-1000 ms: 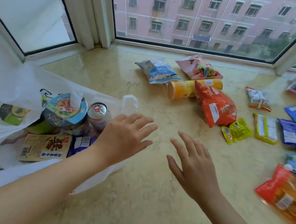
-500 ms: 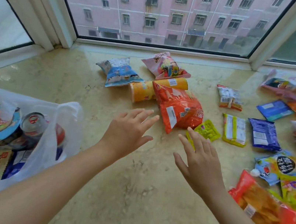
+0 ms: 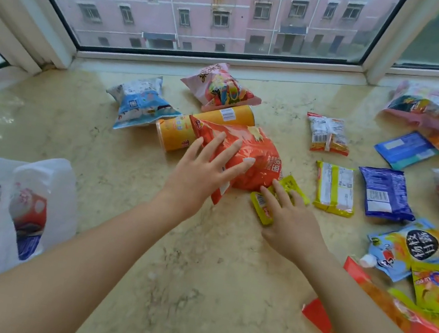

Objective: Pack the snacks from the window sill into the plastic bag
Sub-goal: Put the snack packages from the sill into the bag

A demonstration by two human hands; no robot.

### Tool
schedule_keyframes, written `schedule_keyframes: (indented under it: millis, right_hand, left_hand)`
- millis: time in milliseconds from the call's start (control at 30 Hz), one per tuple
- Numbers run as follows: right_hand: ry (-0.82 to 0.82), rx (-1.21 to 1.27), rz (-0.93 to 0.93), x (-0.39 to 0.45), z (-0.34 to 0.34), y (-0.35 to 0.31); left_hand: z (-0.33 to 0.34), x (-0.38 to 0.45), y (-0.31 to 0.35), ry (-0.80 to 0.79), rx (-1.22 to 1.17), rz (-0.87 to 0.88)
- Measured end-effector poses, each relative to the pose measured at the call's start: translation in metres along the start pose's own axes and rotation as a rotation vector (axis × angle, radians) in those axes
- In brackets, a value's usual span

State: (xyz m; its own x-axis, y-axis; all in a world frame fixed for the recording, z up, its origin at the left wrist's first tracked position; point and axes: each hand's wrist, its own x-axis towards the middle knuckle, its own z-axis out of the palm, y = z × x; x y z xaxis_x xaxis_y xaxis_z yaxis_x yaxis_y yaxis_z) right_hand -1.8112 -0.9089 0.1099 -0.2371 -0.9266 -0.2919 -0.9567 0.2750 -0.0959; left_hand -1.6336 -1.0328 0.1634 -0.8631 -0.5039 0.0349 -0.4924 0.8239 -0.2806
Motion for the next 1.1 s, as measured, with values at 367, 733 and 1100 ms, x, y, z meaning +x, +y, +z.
schedule_keyframes:
  millis: [367, 733, 1100]
  right_hand:
    - [0.19, -0.015, -0.236, -0.037, 0.014, 0.012]
    - [0.366, 0.231, -0.144, -0.069, 0.016, 0.001]
    - [0.504, 0.288, -0.008, -0.065, -0.002, -0.024]
  left_hand:
    - [0.025, -0.035, -0.016, 0.047, 0.078, 0.118]
    - [0.039, -0.135, -0.057, 0.13, 0.091, 0.174]
    - [0.01, -0.101, -0.037, -0.075, -0.53, -0.409]
